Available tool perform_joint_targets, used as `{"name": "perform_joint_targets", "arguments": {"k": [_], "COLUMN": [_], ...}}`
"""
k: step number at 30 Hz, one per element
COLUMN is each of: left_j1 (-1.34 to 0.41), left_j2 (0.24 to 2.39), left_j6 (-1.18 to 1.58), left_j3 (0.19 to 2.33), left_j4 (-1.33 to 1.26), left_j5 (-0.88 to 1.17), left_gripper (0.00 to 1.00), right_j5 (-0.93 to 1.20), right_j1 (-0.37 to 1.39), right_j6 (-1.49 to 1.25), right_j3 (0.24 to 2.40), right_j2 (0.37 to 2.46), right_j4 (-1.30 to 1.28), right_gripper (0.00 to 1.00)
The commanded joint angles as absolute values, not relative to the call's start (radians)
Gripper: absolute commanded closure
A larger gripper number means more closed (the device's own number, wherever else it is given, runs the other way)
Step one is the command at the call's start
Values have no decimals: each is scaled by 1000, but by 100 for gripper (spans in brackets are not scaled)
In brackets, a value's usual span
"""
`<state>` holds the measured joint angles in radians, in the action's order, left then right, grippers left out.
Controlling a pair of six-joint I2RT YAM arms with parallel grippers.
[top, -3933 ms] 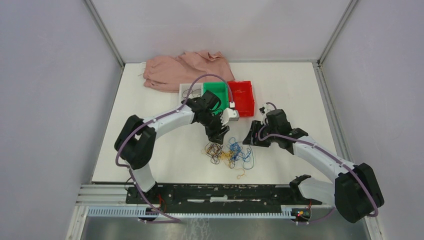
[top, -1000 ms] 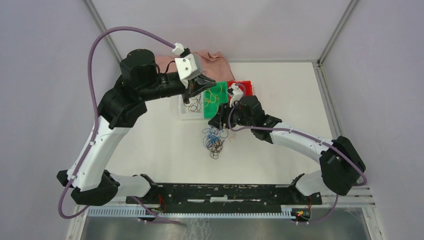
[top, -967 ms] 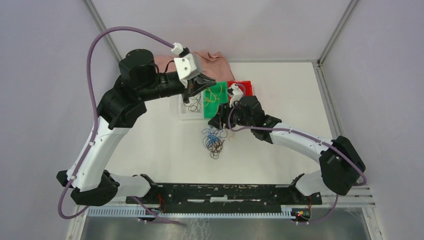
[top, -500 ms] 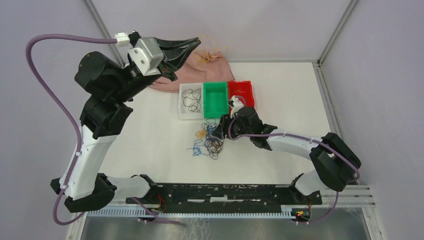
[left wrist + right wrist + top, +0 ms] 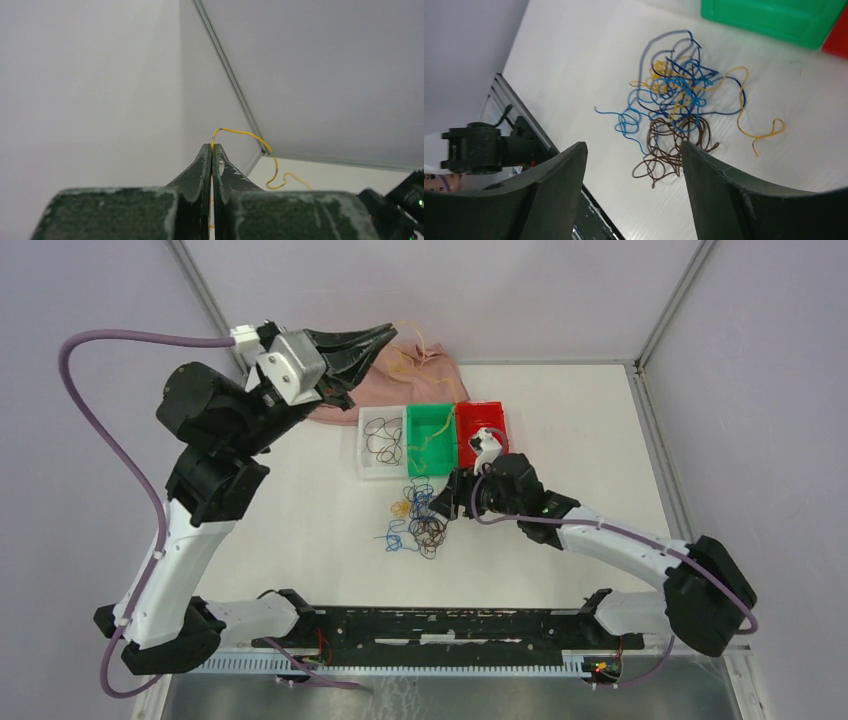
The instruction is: Untangle the cables
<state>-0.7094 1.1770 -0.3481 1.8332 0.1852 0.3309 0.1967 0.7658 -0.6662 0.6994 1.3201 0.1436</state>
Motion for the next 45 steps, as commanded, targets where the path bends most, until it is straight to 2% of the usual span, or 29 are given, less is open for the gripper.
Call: {"name": "perform_joint_targets", "arguments": {"k": [1,6,14,22,37,42,43,45], "left_j1": [-713,-712,-713,-713,-713,-713,-714,-713], "left_j2": [1135,1071,970,946,977,984,986,987], "left_j6": [-348,-340,-291,-189,-56,-25,-18,-15], "left_j3": [1706,1543,1285,1177,1159,1151,1150,1149], "left_j4": [193,207,236,217,176,164,163,162], "left_j5": [313,317,338,386,446,444,441,435], "left_gripper": [97,97,97,97,97,97,97,97], "right_j5": [181,136,171,373,464,459,455,437], "right_j1": [772,772,772,772,773,781,782,782], "right_j6": [-591,-511,-390,-448,-595,-627,-626,-617], "right_j3": [819,896,969,982,1028,1049,1053,1057], "right_j2": [1172,1058,961,971,1154,1201,1206,1212], "right_j4": [18,-124,-249,-108,188,252,250,220], "right_gripper": [22,15,13,15,22,28,33,50]}}
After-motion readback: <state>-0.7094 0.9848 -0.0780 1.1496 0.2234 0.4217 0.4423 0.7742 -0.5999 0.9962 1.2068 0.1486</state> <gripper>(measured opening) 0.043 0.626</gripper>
